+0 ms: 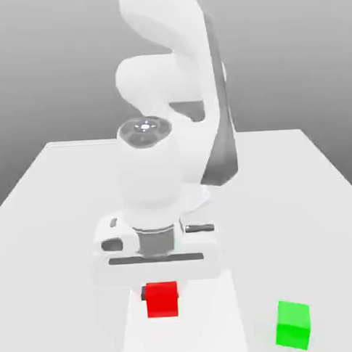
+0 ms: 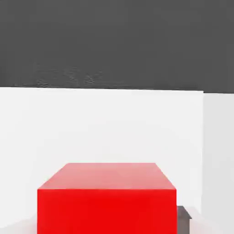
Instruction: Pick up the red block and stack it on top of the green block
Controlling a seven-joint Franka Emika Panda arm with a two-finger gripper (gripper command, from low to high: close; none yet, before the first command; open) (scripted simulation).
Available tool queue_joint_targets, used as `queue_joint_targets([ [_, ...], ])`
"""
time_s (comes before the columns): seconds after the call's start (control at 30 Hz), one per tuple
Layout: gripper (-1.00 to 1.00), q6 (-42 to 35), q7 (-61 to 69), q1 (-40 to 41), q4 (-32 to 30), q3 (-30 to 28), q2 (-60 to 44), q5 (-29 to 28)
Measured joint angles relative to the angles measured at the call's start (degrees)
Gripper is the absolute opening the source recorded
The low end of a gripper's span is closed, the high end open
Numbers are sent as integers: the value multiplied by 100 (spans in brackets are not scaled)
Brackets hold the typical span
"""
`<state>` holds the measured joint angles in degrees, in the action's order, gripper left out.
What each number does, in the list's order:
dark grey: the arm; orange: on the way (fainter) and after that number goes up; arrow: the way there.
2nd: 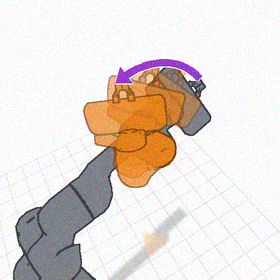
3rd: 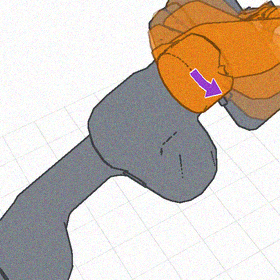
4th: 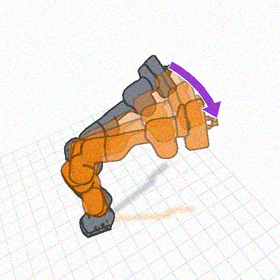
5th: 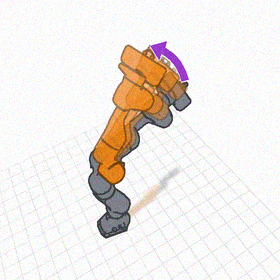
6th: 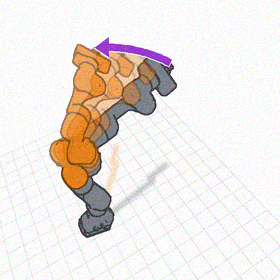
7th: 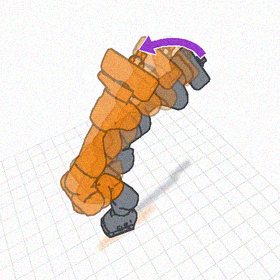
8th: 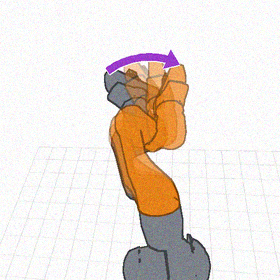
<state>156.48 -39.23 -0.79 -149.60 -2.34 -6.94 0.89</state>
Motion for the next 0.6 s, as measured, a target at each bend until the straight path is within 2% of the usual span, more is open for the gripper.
queue_joint_targets([
  [0.27,-100,-763,-688,-1106,860,964,-102,-267],
  [0.4,-100,-229,-912,-1304,989,953,-769,-504],
  [0.43,100,-62,-954,-1337,1001,919,-950,-561],
  [0.6,100,-62,-954,-1337,1001,919,-950,-561],
])
